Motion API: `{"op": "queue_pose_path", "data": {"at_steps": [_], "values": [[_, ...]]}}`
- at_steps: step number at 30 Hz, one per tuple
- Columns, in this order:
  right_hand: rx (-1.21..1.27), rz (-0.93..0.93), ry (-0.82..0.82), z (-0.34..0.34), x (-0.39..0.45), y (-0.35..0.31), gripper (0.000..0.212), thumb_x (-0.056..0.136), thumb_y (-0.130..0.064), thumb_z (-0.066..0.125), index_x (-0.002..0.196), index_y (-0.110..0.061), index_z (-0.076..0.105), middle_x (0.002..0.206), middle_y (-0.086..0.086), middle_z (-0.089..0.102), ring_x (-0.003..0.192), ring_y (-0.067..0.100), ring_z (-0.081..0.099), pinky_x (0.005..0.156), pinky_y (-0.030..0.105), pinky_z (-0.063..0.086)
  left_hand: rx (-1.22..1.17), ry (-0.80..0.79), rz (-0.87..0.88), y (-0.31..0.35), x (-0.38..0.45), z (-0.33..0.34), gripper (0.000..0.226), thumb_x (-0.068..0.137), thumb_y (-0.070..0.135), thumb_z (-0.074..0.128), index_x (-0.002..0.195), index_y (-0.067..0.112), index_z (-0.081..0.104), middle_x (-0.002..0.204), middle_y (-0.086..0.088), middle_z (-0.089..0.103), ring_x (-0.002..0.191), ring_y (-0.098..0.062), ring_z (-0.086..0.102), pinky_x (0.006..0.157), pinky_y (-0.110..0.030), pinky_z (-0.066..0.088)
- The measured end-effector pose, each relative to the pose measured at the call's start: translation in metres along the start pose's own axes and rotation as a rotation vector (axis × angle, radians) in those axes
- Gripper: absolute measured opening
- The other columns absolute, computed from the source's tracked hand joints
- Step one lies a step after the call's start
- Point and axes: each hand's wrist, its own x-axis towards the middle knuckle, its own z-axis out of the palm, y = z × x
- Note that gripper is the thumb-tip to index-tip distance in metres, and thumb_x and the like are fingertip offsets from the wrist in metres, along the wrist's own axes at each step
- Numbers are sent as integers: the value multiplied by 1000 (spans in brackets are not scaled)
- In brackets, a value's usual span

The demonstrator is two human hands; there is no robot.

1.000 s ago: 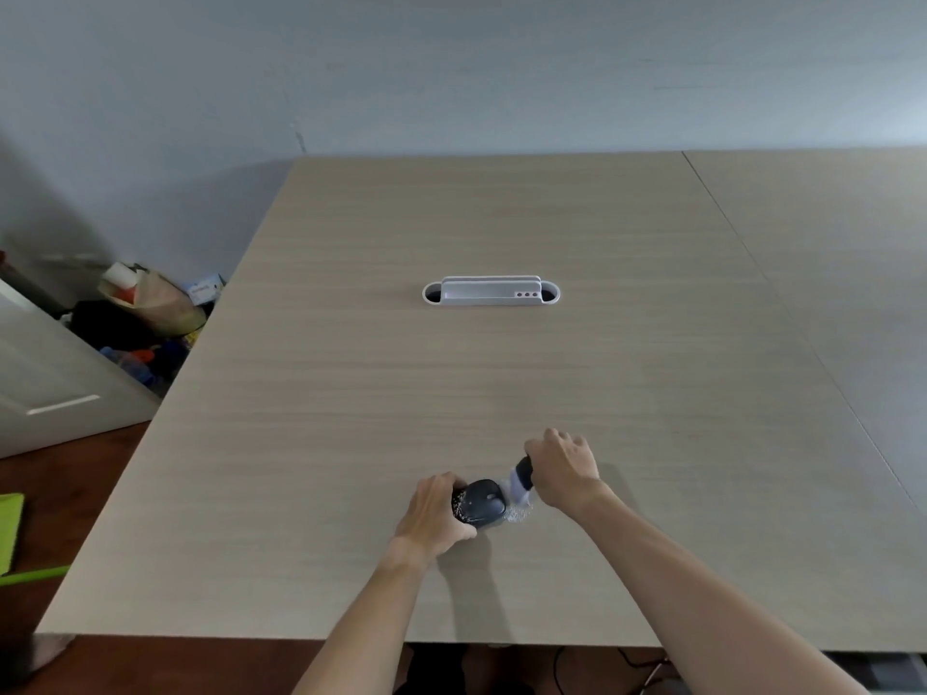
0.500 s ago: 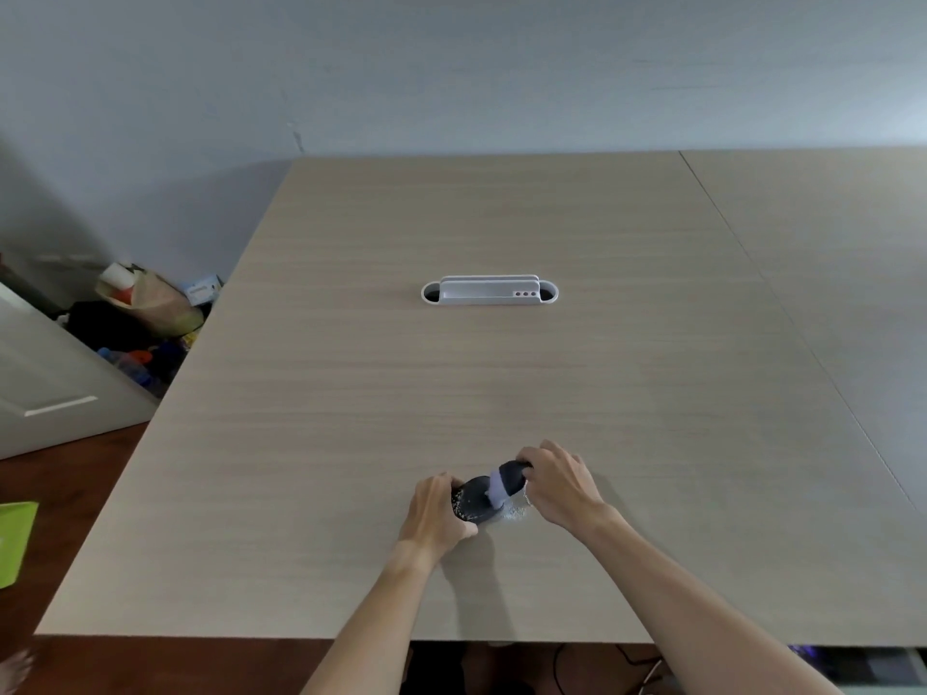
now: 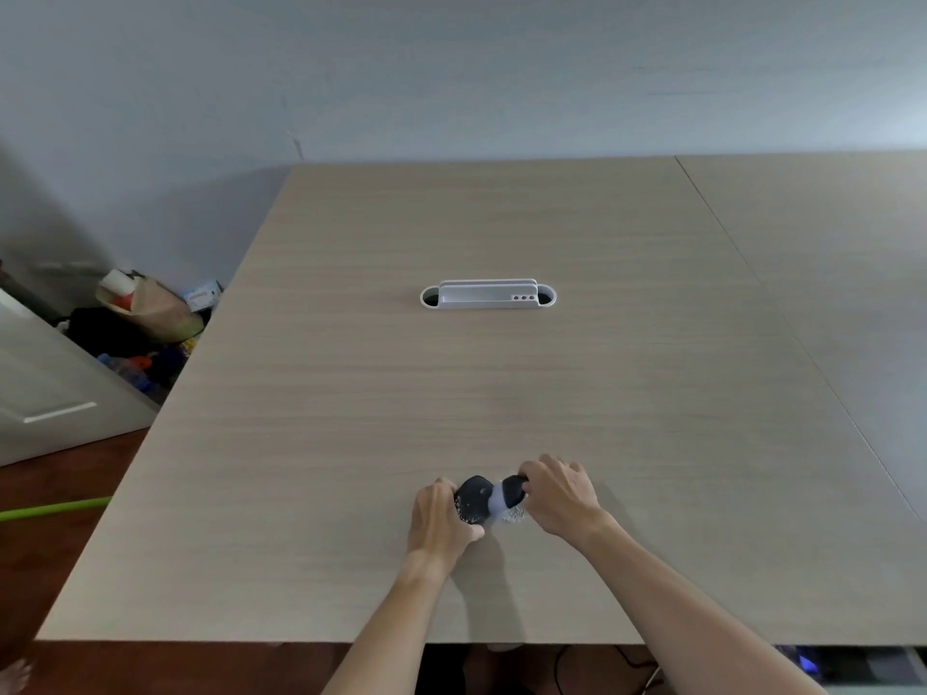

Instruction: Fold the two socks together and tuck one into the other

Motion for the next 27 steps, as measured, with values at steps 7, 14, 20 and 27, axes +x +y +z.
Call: {"op": "queue_pose_path", "data": {"at_steps": [7, 14, 20, 27], "values": [[361, -4, -44, -2, -6, -6, 21, 87, -17, 47, 94, -11, 66, 97, 8, 67, 91, 28, 58, 77, 38, 48, -6, -6, -75, 7, -5, 2, 55, 52, 27, 84, 93, 2, 57, 90, -9, 67, 87, -28, 63, 62, -28, 44], [48, 76, 156, -1, -7, -1, 16, 89, -15, 43, 94, -12, 57, 101, 8, 62, 95, 31, 58, 81, 34, 36, 43, -7, -61, 7, -9, 6, 61, 51, 38, 83, 96, 4, 58, 92, -6, 64, 92, -27, 62, 71, -30, 50], [196, 125, 204, -1, -14, 19, 20, 89, -20, 42, 89, -10, 60, 89, 7, 62, 83, 30, 57, 82, 38, 40, 111, -83, -121, 7, -3, -14, 48, 78, 40, 60, 113, 8, 51, 114, -13, 55, 109, -34, 55, 87, -35, 47], [241, 102, 162, 4, -36, 11, 26, 87, -29, 47, 70, -12, 57, 68, 4, 60, 66, 30, 51, 60, 31, 35, 600, -238, 645, 4, 30, -38, 90, 69, -16, 45, 140, 38, 31, 147, -5, 33, 133, -29, 33, 110, -41, 34]]}}
